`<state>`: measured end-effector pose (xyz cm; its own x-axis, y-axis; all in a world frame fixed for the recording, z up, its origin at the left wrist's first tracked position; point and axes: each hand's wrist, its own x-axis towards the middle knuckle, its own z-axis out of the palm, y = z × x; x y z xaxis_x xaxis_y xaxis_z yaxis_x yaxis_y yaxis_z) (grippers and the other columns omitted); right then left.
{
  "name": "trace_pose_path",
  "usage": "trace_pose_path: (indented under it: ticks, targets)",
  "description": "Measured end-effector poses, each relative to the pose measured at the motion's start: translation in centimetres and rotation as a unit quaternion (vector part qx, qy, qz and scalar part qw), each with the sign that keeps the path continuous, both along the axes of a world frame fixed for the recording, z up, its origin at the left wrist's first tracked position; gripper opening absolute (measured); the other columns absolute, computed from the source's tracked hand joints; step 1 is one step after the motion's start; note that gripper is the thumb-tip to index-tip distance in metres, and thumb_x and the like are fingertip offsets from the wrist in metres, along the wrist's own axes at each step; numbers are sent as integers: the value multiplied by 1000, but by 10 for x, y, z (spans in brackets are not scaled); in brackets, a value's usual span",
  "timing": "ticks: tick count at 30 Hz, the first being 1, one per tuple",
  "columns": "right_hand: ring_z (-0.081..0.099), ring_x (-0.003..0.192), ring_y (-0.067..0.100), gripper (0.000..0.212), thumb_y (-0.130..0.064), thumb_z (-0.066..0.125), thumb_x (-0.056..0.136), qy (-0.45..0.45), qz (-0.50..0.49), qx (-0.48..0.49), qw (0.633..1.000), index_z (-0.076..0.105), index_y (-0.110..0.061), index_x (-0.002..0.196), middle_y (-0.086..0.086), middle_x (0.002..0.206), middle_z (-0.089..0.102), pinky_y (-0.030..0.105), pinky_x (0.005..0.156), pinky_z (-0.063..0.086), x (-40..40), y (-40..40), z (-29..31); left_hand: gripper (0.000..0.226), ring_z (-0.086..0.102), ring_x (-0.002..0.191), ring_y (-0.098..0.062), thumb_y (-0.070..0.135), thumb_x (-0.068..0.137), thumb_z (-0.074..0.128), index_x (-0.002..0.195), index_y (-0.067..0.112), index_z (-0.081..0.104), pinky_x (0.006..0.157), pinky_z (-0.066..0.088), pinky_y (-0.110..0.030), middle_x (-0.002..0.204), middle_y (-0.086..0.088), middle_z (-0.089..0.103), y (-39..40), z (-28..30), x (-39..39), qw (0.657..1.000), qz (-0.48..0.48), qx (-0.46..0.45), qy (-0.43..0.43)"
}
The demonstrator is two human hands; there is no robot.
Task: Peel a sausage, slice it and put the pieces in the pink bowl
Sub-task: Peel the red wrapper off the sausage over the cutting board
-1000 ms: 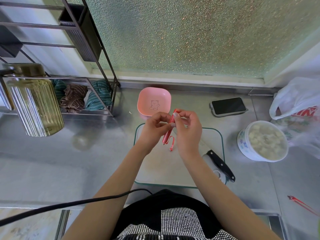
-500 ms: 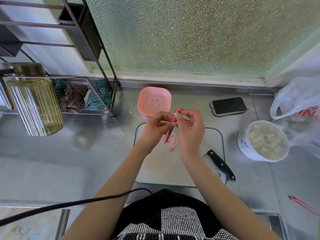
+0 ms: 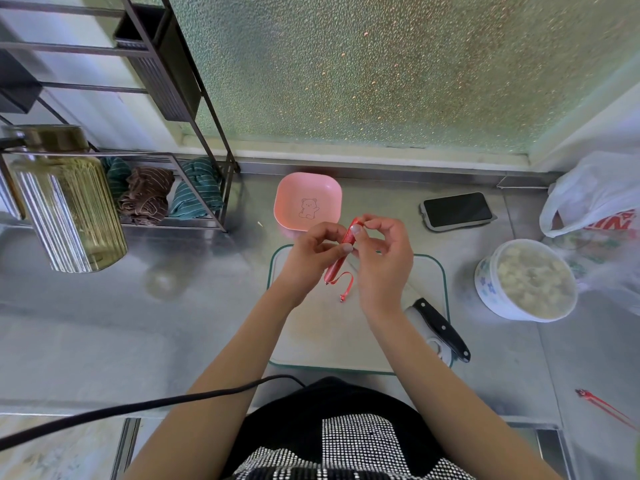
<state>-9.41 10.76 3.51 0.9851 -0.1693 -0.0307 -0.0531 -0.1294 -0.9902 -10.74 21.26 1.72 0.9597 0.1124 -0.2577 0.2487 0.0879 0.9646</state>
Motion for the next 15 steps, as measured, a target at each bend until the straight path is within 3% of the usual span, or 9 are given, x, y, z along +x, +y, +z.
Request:
trace_pose_path:
  ticks: [7, 15]
  targets:
    - [67, 79, 16, 12, -19, 67, 85, -12, -7, -26, 1000, 56, -23, 86, -11, 107, 67, 50, 73, 57, -1, 0, 0, 12, 63, 72, -6, 2, 86, 61, 92, 13, 61, 77, 49, -26, 72, 18, 65, 1, 2, 0, 1000, -7, 13, 0]
    - [67, 78, 15, 9, -20, 66, 86, -11, 6, -30, 999, 58, -21, 81, -8, 107, 68, 51, 73, 57, 1, -2, -1, 17, 60, 80, -21, 3, 84, 63, 86, 19, 62, 78, 49, -29, 81, 3, 61, 3, 3, 1, 1000, -17, 21, -5]
